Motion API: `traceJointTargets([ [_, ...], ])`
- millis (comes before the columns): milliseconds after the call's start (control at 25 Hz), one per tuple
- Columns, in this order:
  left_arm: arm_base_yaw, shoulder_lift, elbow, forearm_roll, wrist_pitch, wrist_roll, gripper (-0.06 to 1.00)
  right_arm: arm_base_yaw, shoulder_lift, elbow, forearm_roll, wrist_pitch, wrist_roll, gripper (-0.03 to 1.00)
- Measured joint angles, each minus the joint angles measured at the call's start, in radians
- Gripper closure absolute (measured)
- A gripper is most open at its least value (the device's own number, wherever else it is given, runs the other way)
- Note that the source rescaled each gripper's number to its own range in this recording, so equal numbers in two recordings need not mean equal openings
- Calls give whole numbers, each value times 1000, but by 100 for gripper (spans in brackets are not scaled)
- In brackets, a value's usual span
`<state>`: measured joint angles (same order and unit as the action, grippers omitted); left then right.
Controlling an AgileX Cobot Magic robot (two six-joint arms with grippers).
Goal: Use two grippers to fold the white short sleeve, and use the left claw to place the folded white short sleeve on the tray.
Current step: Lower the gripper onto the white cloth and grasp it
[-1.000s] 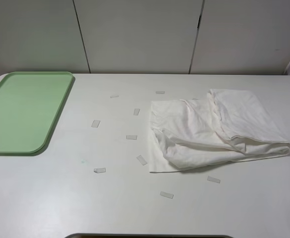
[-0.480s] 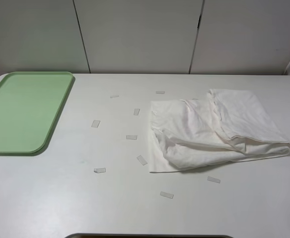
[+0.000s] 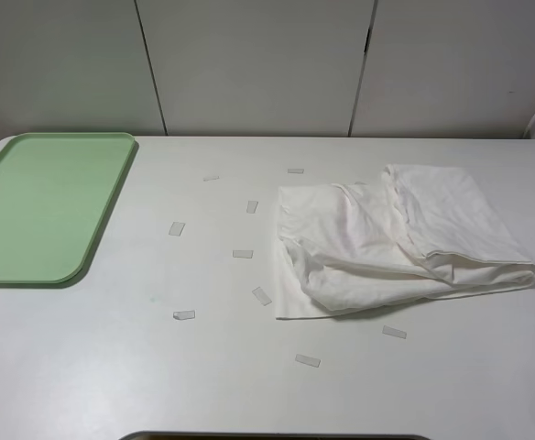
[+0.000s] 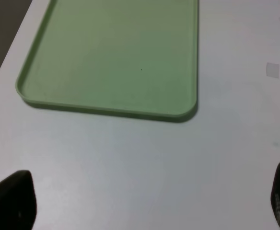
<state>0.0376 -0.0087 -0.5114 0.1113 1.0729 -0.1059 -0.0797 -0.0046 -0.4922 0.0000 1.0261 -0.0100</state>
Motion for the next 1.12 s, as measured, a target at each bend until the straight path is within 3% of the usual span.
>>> traceJointTargets([
  [1120, 0, 0, 0, 0, 0, 0, -4, 0, 0, 1, 0, 0, -1, -3],
])
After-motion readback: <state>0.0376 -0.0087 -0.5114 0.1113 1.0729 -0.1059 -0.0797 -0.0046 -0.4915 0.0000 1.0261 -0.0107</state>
